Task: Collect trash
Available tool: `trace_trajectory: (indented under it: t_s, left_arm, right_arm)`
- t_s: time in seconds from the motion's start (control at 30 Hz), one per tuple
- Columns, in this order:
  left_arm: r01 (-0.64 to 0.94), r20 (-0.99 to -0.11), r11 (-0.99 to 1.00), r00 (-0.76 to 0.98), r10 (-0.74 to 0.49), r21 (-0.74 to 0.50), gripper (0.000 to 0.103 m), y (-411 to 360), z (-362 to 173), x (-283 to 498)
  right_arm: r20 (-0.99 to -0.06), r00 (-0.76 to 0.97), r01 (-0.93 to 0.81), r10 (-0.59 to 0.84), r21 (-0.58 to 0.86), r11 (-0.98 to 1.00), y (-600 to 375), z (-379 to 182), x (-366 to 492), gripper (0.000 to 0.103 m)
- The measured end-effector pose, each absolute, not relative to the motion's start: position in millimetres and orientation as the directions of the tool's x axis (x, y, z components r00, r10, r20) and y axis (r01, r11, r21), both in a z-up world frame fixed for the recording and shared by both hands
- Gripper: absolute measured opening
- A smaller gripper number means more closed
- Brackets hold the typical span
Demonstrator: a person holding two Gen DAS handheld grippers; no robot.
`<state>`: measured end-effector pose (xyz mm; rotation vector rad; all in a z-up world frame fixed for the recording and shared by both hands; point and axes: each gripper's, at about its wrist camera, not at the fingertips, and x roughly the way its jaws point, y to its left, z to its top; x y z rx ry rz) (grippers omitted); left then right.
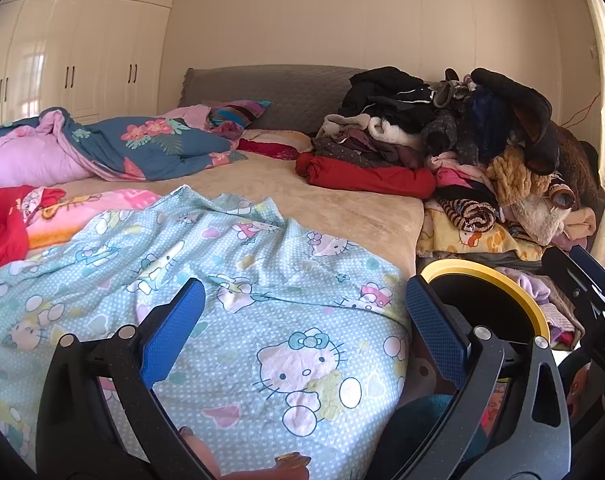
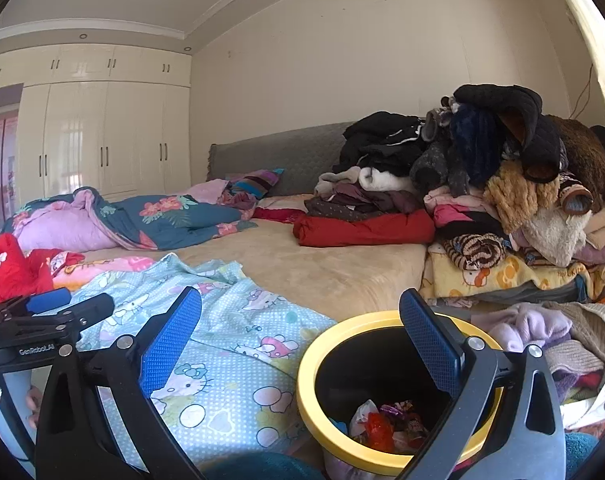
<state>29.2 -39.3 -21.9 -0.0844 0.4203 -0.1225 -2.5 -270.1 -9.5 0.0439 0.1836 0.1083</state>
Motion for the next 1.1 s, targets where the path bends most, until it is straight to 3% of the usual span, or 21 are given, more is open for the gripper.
trace_trajectory:
  t_s: [1.1]
  left_arm:
    - [0.105, -0.403, 0.989, 0.905, -0.138, -0.103, 0.092, -42.8, -22.5, 26.5]
  right_arm:
    - [-0.178, 0.978, -0.098, 0.106, 0.055, 0.994, -270.7, -10.5, -2.5, 0.097]
